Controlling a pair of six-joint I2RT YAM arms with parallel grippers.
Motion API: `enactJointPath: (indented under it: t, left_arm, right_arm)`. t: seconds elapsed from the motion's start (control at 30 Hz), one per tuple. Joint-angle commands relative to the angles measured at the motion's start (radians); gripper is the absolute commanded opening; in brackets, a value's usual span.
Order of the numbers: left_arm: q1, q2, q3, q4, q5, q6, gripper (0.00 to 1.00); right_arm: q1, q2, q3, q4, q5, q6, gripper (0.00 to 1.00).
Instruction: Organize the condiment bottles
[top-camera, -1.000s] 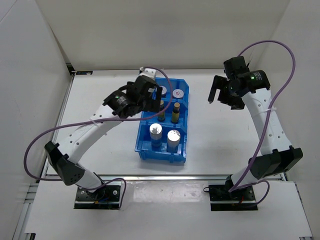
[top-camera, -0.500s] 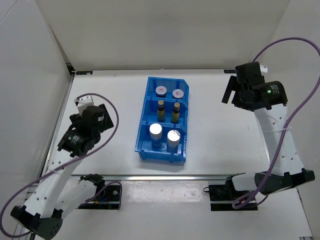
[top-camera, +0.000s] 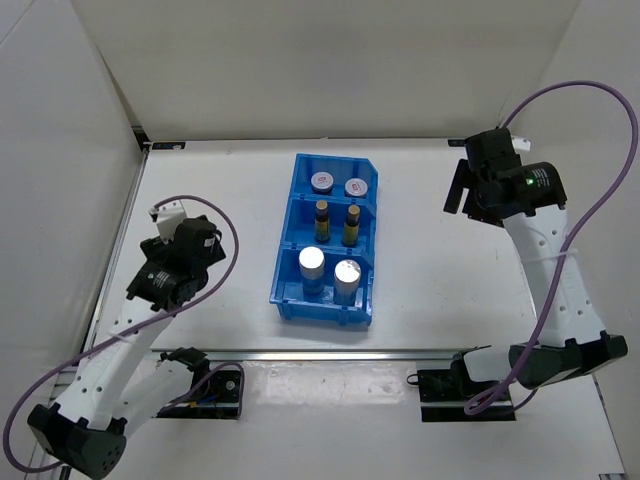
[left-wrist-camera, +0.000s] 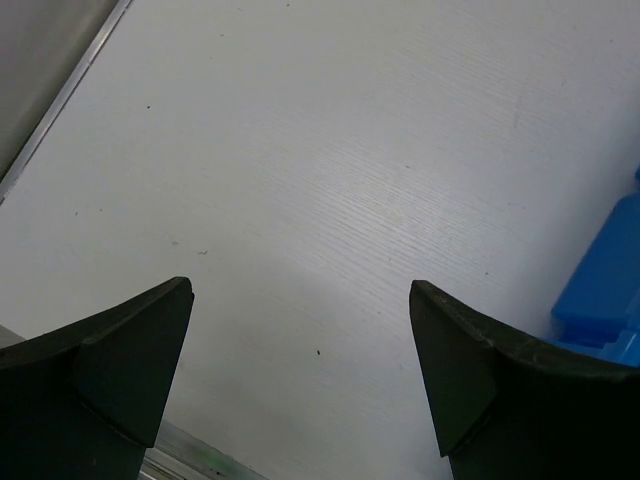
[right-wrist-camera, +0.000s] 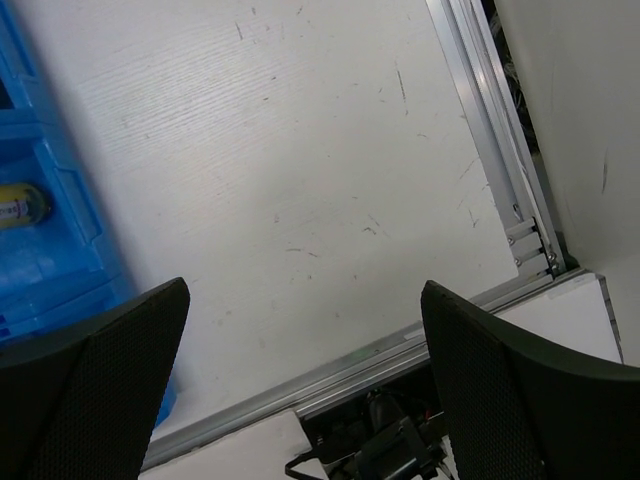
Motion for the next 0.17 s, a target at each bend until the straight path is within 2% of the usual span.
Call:
enactJointPath:
  t: [0.0, 0.13]
  left_arm:
    - [0.004, 0.024, 0.002, 0.021, -0.077, -0.042, 1.0]
    - [0.004, 0.054, 0.002, 0.065, -0.109, -0.051, 1.0]
  right_arm:
    - [-0.003, -0.023, -0.012, -0.067, 0.052, 0.028, 1.0]
    - [-0.003, -0.023, -0.021, -0.09, 0.101, 0.048, 1.0]
